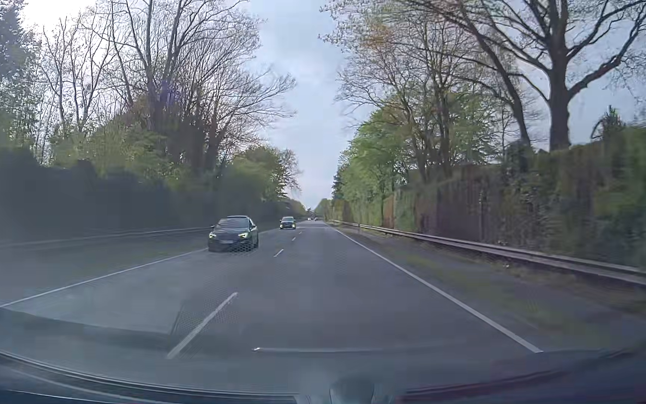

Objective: Follow the waypoints while adhering to traffic rules and regulations

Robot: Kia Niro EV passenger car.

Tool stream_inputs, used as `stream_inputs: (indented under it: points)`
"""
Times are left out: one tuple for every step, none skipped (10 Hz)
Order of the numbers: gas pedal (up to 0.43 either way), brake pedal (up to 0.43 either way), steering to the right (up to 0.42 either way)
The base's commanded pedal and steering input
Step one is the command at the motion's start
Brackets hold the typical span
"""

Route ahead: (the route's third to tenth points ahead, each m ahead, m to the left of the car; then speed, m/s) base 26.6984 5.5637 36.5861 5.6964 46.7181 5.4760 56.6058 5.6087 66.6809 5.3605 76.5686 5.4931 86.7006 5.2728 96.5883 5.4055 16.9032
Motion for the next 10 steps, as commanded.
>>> stream_inputs:
  points:
    - [0.118, 0.000, -0.004]
    - [0.118, 0.000, -0.004]
    - [0.118, 0.000, -0.004]
    - [0.118, 0.000, -0.004]
    - [0.118, 0.000, -0.005]
    - [0.118, 0.000, -0.004]
    - [0.118, 0.000, -0.005]
    - [0.118, 0.000, -0.004]
    - [0.118, 0.000, -0.004]
    - [0.118, 0.000, -0.004]
